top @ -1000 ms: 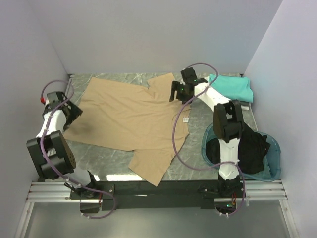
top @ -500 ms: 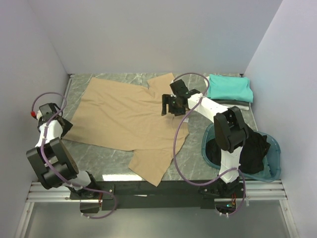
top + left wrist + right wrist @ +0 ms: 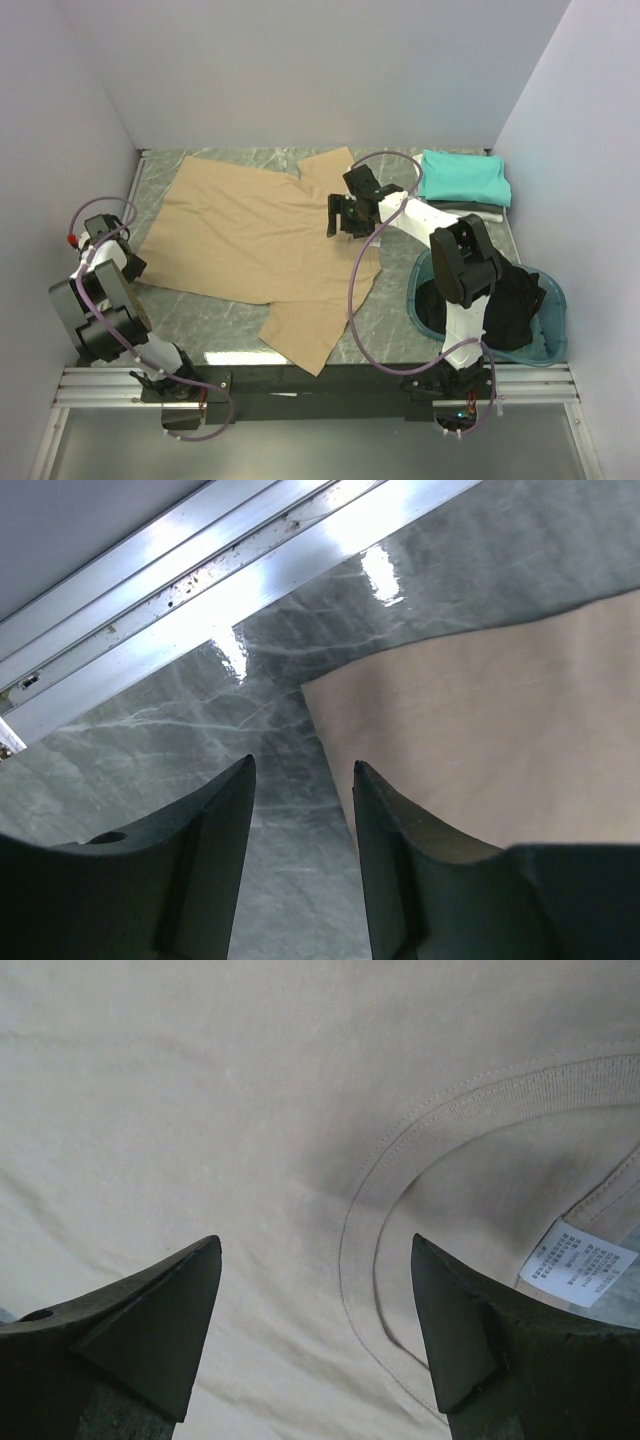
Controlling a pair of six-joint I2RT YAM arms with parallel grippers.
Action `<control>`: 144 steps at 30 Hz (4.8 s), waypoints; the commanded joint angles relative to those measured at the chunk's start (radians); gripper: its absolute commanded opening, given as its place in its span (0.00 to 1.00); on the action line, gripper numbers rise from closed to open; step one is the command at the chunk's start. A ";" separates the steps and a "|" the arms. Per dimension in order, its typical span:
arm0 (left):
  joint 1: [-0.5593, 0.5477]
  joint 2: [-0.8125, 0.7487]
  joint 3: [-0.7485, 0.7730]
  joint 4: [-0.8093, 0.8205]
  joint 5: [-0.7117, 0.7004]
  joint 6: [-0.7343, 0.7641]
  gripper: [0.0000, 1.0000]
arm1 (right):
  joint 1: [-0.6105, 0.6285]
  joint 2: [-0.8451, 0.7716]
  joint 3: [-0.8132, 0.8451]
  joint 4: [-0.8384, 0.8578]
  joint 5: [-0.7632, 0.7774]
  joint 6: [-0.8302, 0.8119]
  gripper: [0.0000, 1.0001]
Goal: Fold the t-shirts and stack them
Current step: Flatten the tshirt out, then fold the tshirt
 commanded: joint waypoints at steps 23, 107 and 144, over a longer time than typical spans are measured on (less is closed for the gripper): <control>0.011 0.133 0.060 0.066 0.054 0.053 0.01 | -0.018 0.063 -0.037 0.035 0.117 0.030 0.82; -0.173 -0.157 -0.086 -0.035 0.184 -0.002 0.01 | 0.697 -0.558 -0.677 -0.089 0.037 0.353 0.64; -0.191 -0.333 -0.069 -0.141 0.145 -0.026 0.01 | 0.771 -0.618 -0.660 -0.257 0.164 0.445 0.00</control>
